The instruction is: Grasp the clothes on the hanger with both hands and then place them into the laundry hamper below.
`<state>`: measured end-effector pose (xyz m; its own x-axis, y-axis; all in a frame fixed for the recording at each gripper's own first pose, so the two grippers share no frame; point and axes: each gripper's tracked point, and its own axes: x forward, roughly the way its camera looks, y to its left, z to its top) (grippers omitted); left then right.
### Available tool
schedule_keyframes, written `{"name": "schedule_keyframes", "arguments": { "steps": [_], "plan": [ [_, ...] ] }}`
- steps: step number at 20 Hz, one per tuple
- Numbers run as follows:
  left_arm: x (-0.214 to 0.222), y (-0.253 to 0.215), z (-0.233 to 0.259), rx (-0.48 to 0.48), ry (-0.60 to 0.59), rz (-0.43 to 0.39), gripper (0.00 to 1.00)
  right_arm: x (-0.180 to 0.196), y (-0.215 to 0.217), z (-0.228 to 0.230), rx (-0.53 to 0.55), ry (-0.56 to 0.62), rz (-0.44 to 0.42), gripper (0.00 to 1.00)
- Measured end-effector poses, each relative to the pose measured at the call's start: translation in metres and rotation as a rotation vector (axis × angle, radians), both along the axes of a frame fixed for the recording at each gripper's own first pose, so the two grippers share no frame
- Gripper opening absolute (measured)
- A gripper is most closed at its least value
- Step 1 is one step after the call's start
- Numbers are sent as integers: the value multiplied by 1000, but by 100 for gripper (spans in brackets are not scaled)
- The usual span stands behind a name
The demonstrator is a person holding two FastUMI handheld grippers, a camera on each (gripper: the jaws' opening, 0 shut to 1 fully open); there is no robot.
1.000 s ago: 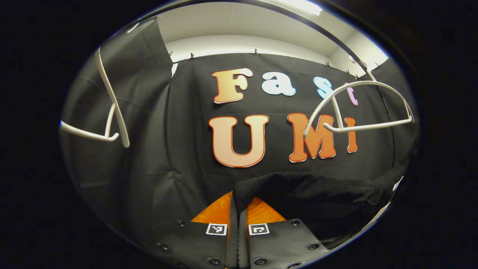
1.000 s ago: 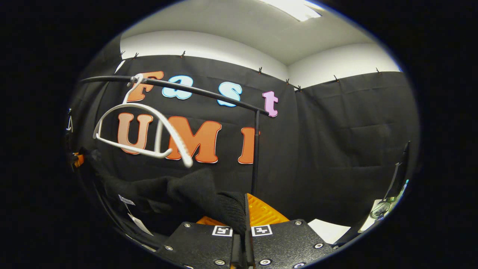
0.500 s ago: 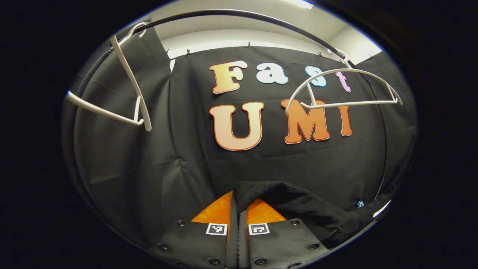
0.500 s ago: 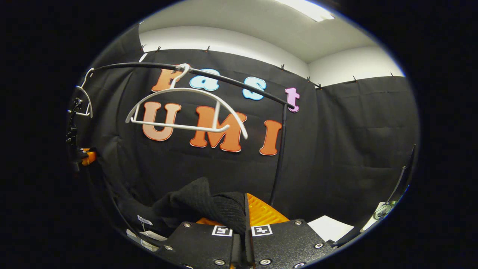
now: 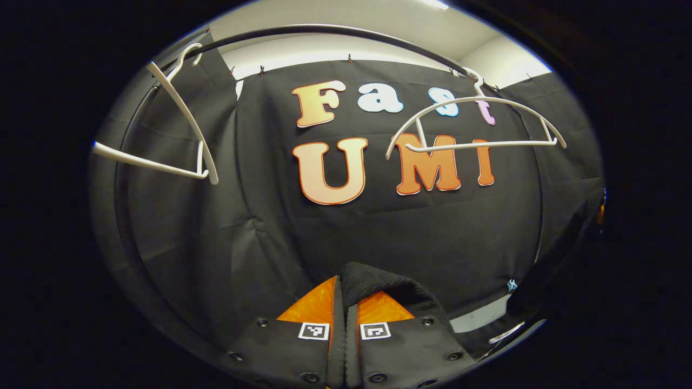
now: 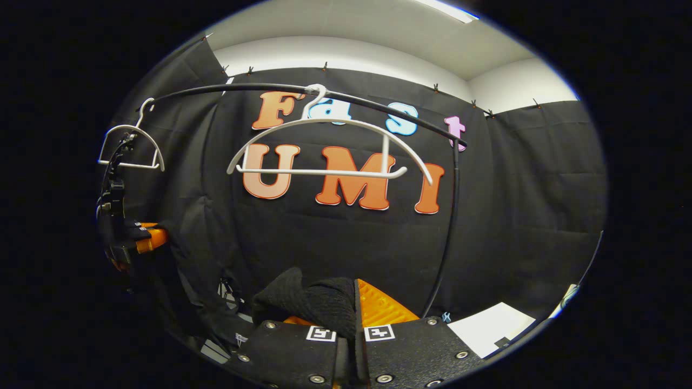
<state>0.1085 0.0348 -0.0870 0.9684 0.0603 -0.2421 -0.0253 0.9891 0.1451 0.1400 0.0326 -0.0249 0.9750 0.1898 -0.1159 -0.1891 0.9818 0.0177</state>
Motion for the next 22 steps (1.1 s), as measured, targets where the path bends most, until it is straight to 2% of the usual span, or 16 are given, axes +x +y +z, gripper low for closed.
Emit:
{"name": "schedule_keyframes", "arguments": {
  "steps": [4,8,11,17,22],
  "plan": [
    [-15,-29,-15,-24,42,-56,7,-13,43,-11,43,28,81,10],
    [-27,-41,-47,-37,133,-84,7,-24,66,-40,22,90,113,11],
    [-48,-46,-84,-71,229,-80,7,-34,72,-85,20,186,117,12],
    [-75,-54,-142,-69,408,-106,7,-58,80,-148,38,356,122,15],
    [-83,-44,-181,-76,525,-58,8,-63,79,-196,56,499,113,18]
  ]
}}
